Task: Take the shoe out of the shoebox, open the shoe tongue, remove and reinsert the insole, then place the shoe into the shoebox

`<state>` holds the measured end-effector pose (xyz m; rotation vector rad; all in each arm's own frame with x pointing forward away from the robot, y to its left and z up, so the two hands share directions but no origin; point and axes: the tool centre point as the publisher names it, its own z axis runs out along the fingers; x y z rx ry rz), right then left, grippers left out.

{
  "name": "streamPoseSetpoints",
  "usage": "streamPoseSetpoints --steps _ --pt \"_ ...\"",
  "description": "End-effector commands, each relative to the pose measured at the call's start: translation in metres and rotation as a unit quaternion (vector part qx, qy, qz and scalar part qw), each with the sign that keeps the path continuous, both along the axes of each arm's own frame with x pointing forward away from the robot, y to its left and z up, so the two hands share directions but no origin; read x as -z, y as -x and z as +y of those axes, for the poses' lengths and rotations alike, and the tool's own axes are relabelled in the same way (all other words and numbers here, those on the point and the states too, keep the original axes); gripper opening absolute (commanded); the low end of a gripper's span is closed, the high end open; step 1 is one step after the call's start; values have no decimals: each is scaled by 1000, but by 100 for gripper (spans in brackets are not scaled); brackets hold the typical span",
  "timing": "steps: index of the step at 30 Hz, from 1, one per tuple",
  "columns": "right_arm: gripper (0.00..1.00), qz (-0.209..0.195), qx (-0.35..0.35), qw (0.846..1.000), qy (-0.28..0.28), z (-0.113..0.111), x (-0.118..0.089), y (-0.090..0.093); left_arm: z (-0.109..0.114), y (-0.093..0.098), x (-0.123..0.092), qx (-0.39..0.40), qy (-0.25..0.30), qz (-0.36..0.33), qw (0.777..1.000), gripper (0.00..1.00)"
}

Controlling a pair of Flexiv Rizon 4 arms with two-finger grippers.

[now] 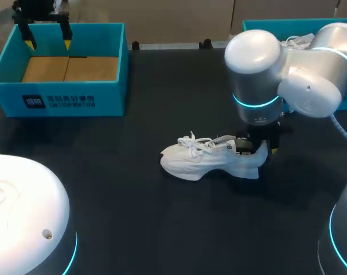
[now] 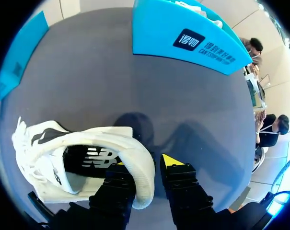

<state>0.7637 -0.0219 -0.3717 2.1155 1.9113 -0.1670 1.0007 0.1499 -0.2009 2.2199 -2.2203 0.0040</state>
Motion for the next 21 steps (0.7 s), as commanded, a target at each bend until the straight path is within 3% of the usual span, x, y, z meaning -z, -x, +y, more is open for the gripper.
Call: streamPoseSetpoints --steps 1,14,16,18,21 --pt "27 1 -2 1000 7 3 -1 0 0 0 0 0 -1 0 1000 100" --pt "52 -14 -17 1000 11 5 -32 4 0 0 0 0 -1 0 1000 100" --pt "81 -18 -22 1000 9 5 -42 5 0 0 0 0 -1 0 1000 100" --pt "96 -25 -32 999 8 6 -53 6 0 0 0 0 -1 0 1000 100" --pt "100 -31 -59 998 4 6 -71 7 0 0 0 0 -1 0 1000 100"
